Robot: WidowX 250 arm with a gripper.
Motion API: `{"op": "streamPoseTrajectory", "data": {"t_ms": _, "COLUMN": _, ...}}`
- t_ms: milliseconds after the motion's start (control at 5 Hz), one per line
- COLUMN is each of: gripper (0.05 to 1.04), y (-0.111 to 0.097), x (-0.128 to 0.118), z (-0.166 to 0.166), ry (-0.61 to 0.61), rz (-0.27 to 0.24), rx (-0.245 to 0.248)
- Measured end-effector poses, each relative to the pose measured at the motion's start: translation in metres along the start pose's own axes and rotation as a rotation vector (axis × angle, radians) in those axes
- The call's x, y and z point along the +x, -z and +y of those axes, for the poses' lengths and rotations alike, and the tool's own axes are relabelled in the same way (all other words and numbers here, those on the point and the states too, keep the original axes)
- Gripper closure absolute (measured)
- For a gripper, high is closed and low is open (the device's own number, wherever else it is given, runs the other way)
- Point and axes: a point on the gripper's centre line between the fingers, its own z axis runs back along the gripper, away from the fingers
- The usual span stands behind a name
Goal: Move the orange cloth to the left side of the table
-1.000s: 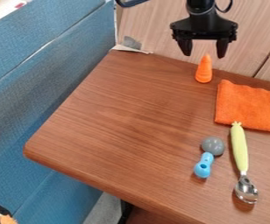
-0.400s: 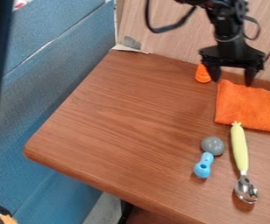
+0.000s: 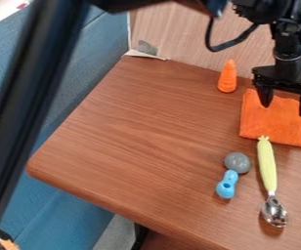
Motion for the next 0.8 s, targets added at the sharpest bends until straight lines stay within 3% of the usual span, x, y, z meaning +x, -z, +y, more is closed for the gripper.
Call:
{"op": "streamPoseTrajectory", "data": {"t_ms": 200, "gripper": 0.082, "y": 0.018, "x": 0.002, "z": -0.002, "ry": 0.031, "rz": 0.088, "rx": 0.07}}
{"op": "streamPoseTrajectory", "data": {"t_ms": 400, "gripper": 0.082, "y": 0.024, "x": 0.001, "z": -0.005, "ry": 0.065, "rz": 0.14, "rx": 0.123}}
{"op": "streamPoseTrajectory", "data": {"t_ms": 800, "gripper": 0.082, "y": 0.03, "x": -0.013, "z": 0.002, "ry": 0.073, "rz": 0.153, "rx": 0.143}}
